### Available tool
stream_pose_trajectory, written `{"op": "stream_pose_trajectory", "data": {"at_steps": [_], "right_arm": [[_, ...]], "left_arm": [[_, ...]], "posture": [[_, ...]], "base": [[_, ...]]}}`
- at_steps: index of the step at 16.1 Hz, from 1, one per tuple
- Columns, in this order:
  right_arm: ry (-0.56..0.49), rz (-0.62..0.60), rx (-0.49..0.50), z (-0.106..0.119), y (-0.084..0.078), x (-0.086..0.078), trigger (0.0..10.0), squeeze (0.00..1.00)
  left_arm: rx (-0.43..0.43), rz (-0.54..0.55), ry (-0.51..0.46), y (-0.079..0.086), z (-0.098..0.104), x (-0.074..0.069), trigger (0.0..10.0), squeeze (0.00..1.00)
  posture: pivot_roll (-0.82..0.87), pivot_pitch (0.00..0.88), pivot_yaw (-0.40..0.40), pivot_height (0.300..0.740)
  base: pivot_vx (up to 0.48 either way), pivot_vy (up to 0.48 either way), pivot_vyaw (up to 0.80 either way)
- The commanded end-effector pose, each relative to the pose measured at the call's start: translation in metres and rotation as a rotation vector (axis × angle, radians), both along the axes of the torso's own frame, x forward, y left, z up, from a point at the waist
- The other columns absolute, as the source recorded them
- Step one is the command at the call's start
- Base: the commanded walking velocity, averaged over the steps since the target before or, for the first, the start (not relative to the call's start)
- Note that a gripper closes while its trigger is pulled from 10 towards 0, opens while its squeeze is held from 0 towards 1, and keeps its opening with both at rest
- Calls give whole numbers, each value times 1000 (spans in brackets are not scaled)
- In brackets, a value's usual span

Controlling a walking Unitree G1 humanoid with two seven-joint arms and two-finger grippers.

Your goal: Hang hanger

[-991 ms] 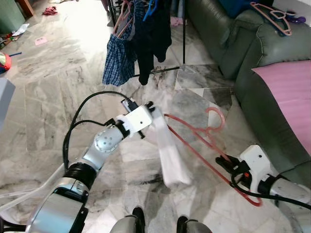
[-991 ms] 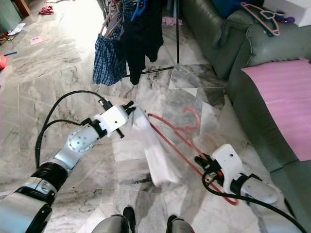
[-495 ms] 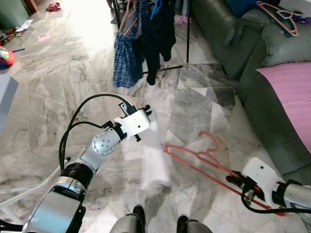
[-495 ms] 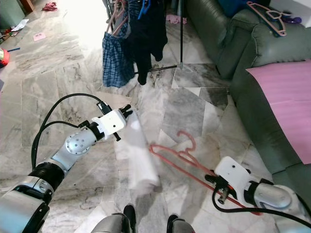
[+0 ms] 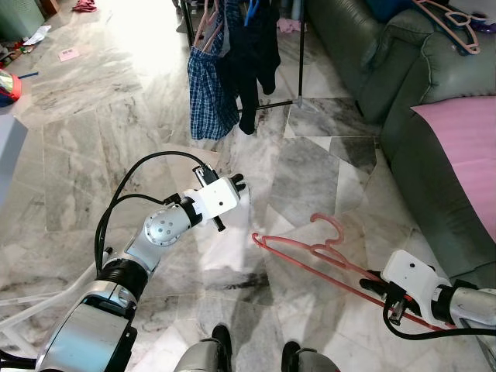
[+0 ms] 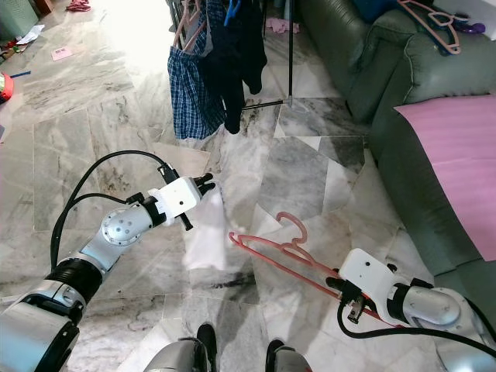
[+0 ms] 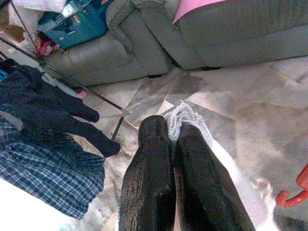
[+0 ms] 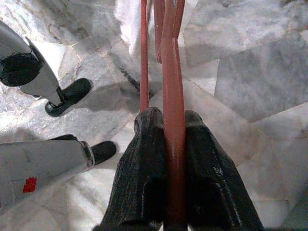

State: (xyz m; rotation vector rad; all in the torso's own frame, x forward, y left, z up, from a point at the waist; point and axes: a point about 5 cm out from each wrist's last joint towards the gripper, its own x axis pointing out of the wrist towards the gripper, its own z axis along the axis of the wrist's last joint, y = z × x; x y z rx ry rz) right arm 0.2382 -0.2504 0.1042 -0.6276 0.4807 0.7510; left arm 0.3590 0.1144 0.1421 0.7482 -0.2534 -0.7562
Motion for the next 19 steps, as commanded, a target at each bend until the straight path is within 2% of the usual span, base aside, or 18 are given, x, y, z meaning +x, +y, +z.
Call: {"op": "stream_pose_trajectory", "data": {"at_steps": [1, 4, 6, 7, 9, 12, 15, 19], "right_arm": [[11, 8, -4, -5, 0, -2, 10000, 0], [-16, -2, -9, -6, -1, 2, 10000, 0], [-38, -8, 42, -5, 5, 2, 10000, 0], [-26, -9, 66, -8, 8, -1, 10000, 0], [27, 15, 63, -20, 11, -11, 10000, 0], [81, 41, 68, -25, 13, -19, 10000, 0], [32, 0, 7, -23, 2, -12, 10000, 0], [-43, -49, -5, -27, 4, -4, 10000, 0]], "left_arm": [[-4, -12, -24, 3, 7, 1, 10000, 0], [-10, -33, -21, 3, 9, 0, 10000, 0], [0, -19, -13, 7, 6, 0, 10000, 0], [10, -5, -9, 10, 4, 0, 10000, 0], [14, 6, 3, 12, 1, 0, 10000, 0], [20, 7, 7, 12, -1, -1, 10000, 0], [22, 6, 8, 12, -1, -1, 10000, 0], [26, 8, 15, 12, -4, -2, 10000, 0]], "posture": [[-37, 284, 53, 740], [-37, 284, 53, 740], [-37, 285, 50, 740], [-38, 287, 49, 740], [-37, 290, 50, 740], [-39, 291, 49, 740], [-39, 291, 49, 740], [-37, 292, 48, 740]], "base": [[0, 0, 0], [0, 0, 0], [0, 0, 0], [0, 0, 0], [0, 0, 0], [0, 0, 0], [0, 0, 0], [0, 0, 0]]}}
